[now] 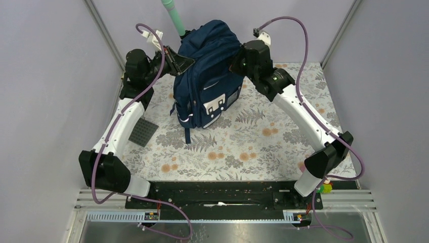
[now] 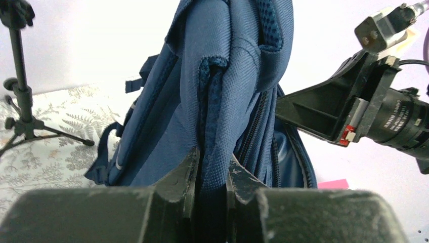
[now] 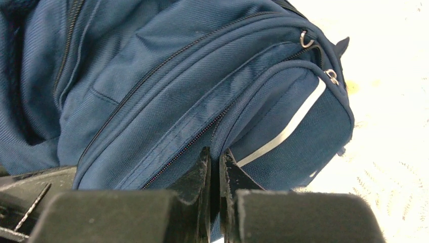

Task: Pack the student bag
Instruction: Adjust the student bag at the center of the board.

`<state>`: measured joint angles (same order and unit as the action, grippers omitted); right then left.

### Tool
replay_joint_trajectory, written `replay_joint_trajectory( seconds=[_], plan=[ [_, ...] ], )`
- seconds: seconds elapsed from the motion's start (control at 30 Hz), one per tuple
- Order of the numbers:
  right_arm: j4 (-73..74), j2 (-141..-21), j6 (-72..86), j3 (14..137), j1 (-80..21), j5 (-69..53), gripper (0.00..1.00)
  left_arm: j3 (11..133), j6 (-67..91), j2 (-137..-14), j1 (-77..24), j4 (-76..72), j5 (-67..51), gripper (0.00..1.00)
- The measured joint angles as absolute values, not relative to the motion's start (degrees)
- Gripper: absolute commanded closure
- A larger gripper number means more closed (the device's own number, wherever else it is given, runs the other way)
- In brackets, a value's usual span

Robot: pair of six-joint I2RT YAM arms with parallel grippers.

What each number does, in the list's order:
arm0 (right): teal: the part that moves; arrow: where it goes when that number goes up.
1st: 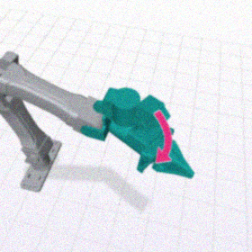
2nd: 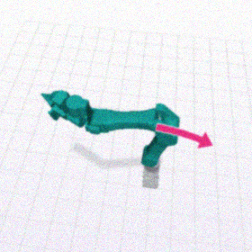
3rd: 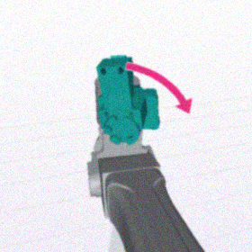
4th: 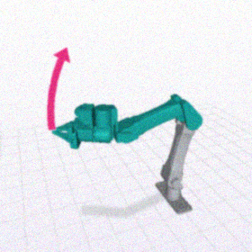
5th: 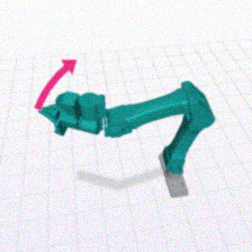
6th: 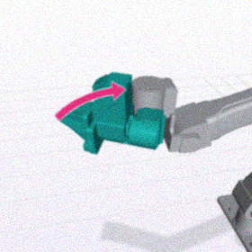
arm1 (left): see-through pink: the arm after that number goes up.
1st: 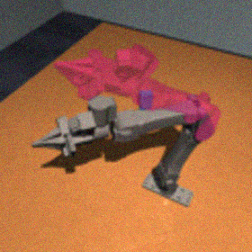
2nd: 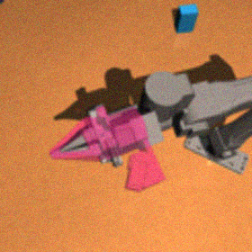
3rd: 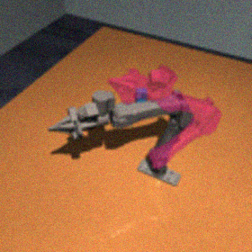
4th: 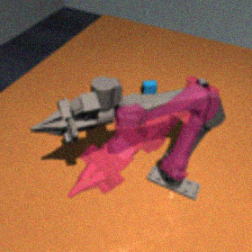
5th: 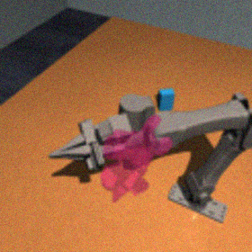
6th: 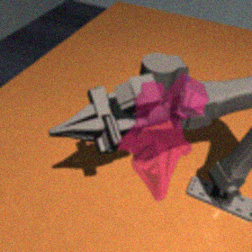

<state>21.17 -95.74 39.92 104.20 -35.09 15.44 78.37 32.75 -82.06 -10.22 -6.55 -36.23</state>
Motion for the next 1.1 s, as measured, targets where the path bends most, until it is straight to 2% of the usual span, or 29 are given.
replay_joint_trajectory(
  seconds=[0.27, 0.47, 0.63, 0.83, 0.87, 1.0, 1.1],
  plan=[
    [25.12, -100.14, 34.70, 118.67, -37.06, 14.02, 1.00, 86.00, 26.85, -80.18, -9.15, -0.67, -35.64, 1.00],
    [26.09, -106.98, 32.99, 128.88, -39.72, 13.30, 1.00, 86.56, 24.14, -77.10, -5.45, 1.32, -34.89, 1.00],
    [26.35, -111.57, 32.99, 130.47, -41.34, 11.92, 1.00, 80.95, 20.82, -71.83, -4.08, 4.16, -31.48, 1.00],
    [27.24, -117.36, 32.53, 130.54, -42.70, 8.32, 1.00, 68.69, 17.85, -64.53, -3.64, 4.69, -25.76, 1.00],
    [27.66, -118.06, 32.29, 130.54, -42.87, 7.79, 0.98, 67.29, 17.76, -63.86, -3.60, 4.73, -25.26, 1.00],
    [27.29, -118.67, 30.76, 130.08, -43.44, 6.31, 0.48, 63.33, 17.47, -60.62, -3.49, 3.90, -24.08, 1.00],
    [26.15, -117.93, 28.45, 128.88, -43.77, 4.93, 0.26, 62.83, 16.45, -59.18, -3.49, 4.75, -20.99, 1.00]
  ],
)
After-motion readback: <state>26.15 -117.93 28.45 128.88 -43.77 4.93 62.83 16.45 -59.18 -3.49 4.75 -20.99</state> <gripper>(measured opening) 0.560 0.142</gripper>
